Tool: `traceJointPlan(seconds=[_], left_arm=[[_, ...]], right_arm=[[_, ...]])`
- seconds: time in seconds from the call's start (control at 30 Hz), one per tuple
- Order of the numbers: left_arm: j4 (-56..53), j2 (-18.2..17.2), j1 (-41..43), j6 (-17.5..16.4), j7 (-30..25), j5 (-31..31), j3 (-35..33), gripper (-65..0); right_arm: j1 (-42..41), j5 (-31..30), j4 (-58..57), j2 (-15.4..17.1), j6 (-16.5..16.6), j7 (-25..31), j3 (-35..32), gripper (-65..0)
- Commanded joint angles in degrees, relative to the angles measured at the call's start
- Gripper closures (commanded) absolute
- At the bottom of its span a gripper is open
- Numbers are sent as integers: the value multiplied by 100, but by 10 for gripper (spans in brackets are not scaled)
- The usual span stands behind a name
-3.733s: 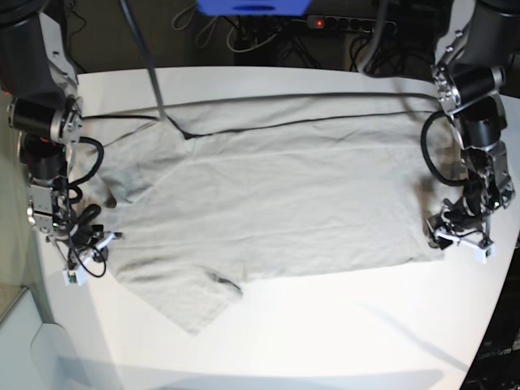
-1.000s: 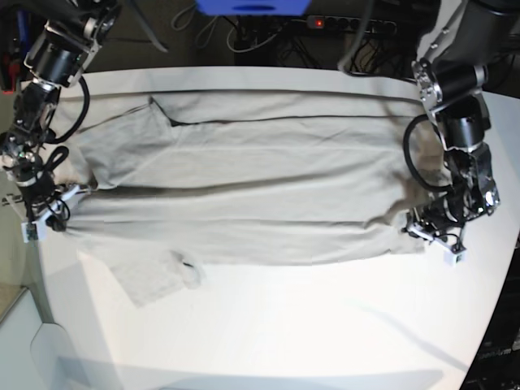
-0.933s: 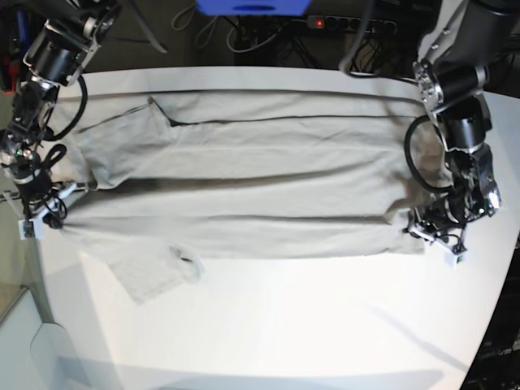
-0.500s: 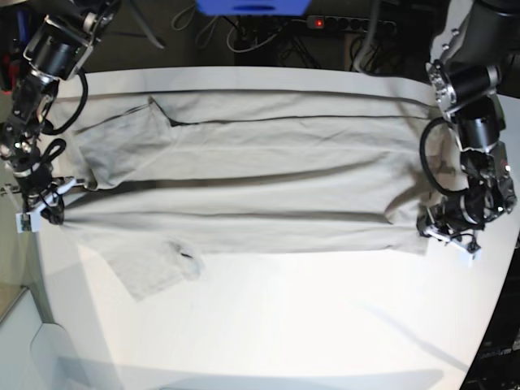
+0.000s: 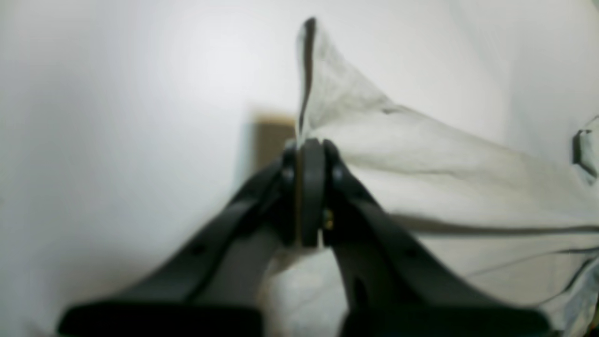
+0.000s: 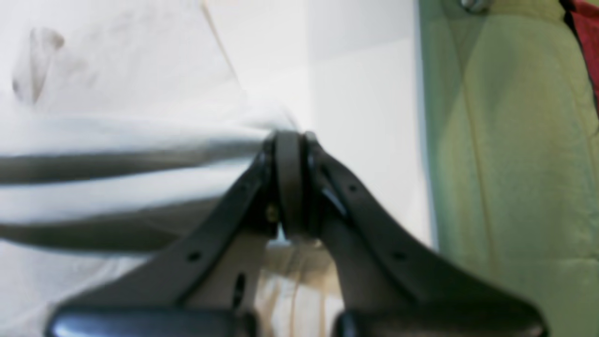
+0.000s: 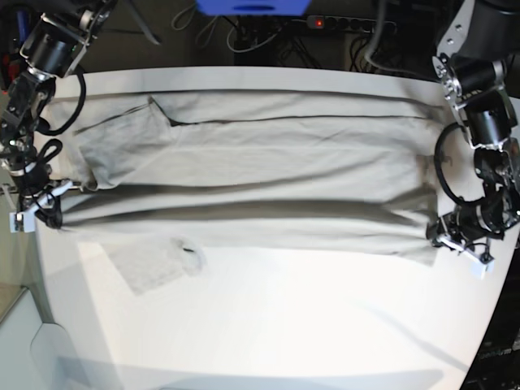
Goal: Layout the t-shirt on the table in an organized manner, then fold the t-shirt properly
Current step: 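Lift both shirt sides and fold them toward the collar edge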
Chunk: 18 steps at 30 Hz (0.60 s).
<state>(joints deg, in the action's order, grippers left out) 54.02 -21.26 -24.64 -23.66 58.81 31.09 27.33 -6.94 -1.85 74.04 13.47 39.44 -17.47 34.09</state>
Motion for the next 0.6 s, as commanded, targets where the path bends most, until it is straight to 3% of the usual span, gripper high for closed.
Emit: traceJointPlan(seconds=[0.0,0.3,0.57], left_arm=[[176,-112,-151,-3,-21,78,32,-5],[712,-112,104,-21,251,104,40,-5],[739,-156,447,-3,251,860,32,-5]], right_arm=[[-110,-136,126,116,56,161,24,0],[109,-532,644,107,56,152,227,0],[294,-541,934,72,56,152,227,0]])
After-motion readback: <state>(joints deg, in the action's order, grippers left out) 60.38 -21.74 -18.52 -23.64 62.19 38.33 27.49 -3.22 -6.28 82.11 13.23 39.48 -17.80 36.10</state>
